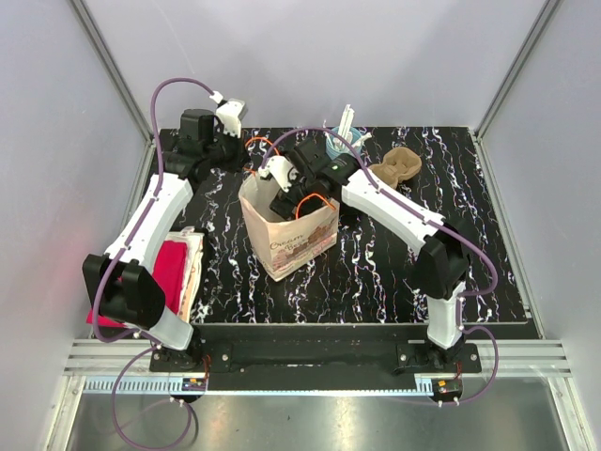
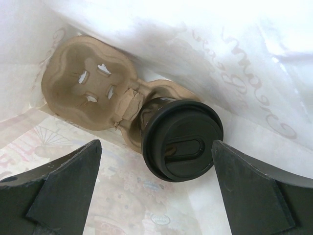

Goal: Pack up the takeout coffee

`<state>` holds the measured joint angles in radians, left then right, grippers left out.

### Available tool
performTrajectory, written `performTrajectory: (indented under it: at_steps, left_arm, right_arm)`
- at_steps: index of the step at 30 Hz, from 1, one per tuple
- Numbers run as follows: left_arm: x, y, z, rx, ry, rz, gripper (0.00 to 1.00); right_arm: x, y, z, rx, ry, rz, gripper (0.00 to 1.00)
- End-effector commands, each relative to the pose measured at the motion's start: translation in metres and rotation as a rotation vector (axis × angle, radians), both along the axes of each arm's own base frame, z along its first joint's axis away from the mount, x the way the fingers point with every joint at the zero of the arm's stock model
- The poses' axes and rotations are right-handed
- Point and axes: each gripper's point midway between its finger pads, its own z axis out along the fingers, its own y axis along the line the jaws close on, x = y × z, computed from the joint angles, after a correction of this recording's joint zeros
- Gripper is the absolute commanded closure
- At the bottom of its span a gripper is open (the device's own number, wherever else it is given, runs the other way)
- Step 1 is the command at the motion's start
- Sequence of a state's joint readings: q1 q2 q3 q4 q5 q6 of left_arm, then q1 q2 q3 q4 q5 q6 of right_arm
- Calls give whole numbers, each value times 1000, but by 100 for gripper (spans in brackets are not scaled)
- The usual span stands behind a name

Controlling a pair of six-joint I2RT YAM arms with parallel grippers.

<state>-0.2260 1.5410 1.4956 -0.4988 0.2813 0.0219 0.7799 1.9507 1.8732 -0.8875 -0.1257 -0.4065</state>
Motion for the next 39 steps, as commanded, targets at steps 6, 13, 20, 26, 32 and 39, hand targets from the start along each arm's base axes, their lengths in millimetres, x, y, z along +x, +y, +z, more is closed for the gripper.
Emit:
performTrajectory:
  at_steps: [6, 13, 20, 26, 32, 39]
  left_arm:
    - [-10, -15, 31, -39, -111, -104, 100]
    - [-16, -25, 34, -31, -132, -157, 100]
    - [-21, -31, 34, -16, -145, -198, 100]
    - [-26, -34, 35, -18, -149, -226, 100]
    - [-31, -42, 36, -14, -160, -268, 100]
    - [-33, -46, 39, -13, -171, -287, 100]
  right_arm:
    - [-7, 2, 57, 116, -77, 0, 0]
    - [-16, 0, 74, 156, -86, 15, 0]
    - [-26, -7, 113, 219, -145, 37, 0]
    - [-39, -19, 152, 285, -220, 52, 0]
    - [-35, -44, 191, 309, -375, -14, 4]
    - [-8, -89, 228, 275, -577, -222, 9]
